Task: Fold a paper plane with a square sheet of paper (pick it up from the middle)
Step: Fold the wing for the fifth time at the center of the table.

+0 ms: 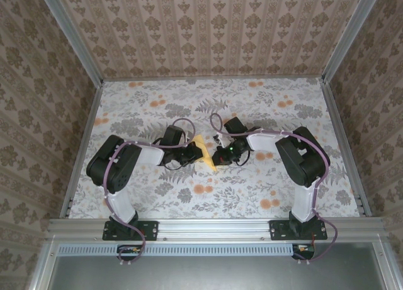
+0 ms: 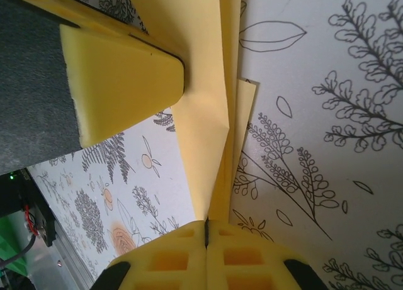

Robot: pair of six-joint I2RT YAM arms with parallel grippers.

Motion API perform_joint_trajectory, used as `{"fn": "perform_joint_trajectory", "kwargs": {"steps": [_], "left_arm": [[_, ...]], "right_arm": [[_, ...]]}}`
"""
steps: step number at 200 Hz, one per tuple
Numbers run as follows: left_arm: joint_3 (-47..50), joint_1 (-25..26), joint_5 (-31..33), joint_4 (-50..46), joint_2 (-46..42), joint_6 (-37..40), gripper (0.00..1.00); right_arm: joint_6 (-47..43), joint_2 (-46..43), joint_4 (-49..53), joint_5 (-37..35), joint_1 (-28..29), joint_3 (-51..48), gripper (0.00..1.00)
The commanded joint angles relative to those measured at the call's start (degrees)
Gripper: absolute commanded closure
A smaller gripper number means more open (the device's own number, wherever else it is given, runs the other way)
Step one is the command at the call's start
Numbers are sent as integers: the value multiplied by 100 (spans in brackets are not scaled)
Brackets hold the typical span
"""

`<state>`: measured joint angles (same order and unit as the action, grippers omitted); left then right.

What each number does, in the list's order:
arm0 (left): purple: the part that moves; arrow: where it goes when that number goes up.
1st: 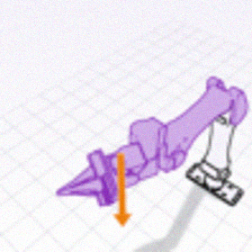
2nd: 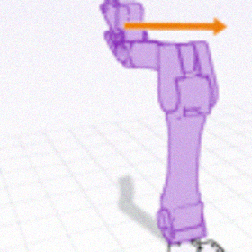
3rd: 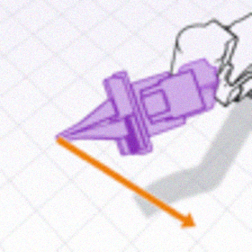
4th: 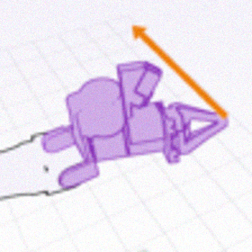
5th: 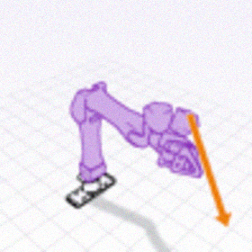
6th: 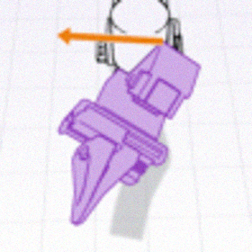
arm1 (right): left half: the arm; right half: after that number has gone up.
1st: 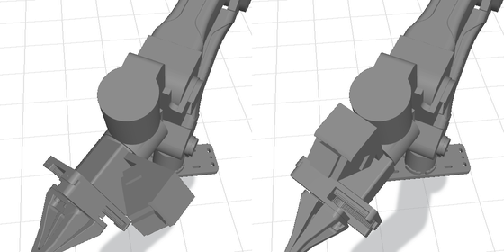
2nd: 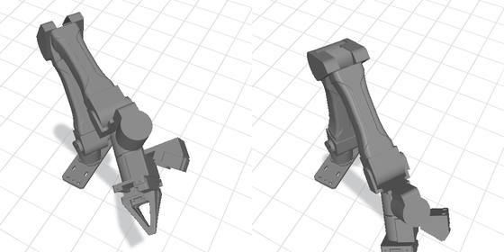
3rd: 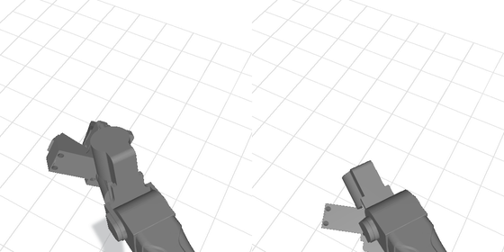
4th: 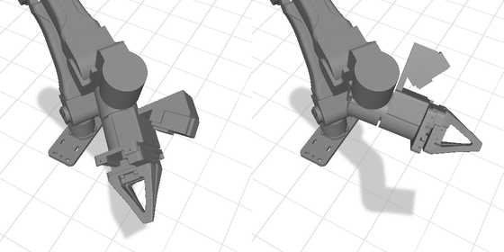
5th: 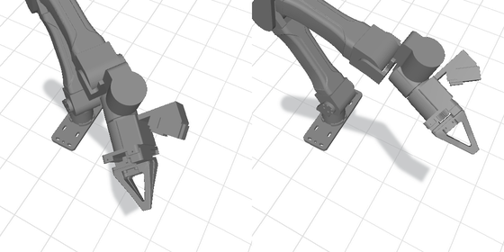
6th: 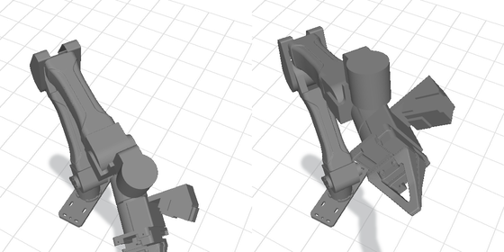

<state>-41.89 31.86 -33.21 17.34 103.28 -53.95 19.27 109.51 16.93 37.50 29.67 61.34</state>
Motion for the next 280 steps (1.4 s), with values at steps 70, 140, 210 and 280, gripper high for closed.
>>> {"fn": "perform_joint_trajectory", "kwargs": {"steps": [70,140,210,280], "left_arm": [[58,14,447,-672,342,3,99],[69,14,438,-695,315,51,100],[60,14,431,-709,315,52,100],[83,14,447,-712,315,43,100]], "right_arm": [[-282,-189,619,-544,153,166,85],[272,-540,-101,-330,287,-33,84],[513,189,-376,-177,417,319,97],[605,290,-540,-66,408,153,98]]}}
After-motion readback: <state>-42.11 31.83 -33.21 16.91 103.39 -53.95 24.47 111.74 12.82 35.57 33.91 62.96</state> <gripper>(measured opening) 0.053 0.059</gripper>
